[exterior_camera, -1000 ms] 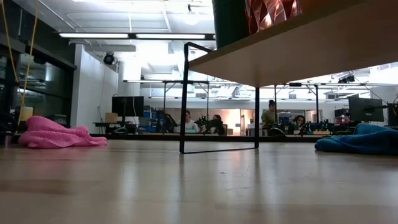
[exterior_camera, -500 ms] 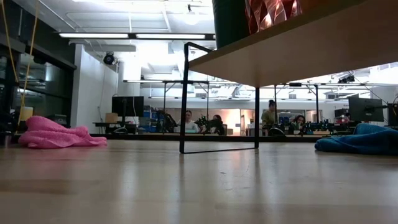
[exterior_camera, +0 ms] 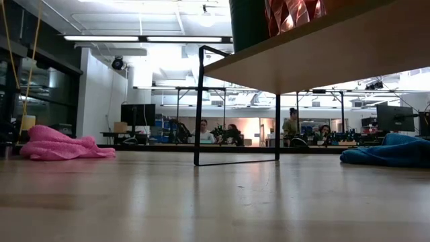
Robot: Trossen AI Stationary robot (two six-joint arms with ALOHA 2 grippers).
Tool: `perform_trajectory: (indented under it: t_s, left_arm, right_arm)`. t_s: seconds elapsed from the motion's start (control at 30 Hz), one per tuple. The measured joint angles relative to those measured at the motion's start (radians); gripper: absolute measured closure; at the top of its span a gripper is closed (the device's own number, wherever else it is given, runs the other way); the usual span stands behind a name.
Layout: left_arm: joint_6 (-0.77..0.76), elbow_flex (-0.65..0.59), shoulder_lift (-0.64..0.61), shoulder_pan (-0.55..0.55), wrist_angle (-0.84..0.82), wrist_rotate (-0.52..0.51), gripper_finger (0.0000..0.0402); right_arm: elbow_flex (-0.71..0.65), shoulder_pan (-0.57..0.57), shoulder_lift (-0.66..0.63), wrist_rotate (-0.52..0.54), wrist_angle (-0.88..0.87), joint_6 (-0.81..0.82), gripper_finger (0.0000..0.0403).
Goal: Stack small to large cups/mugs on shelf
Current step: Put the transparent mug on the shelf
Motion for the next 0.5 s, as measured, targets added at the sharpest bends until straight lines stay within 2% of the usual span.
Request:
perform_trajectory:
  t_s: [0.33,0.5]
  left_arm:
    - [-0.005,0.016,0.000,0.074,0.138,-0.033,0.0401]
    - [0.101,0.014,-0.021,0.079,0.086,0.052,0.0401]
  right_arm:
    - [0.000,0.000,0.000,0.001,0.000,-0.010,0.0403]
    - [0.000,0.000,0.000,0.001,0.000,-0.017,0.0403]
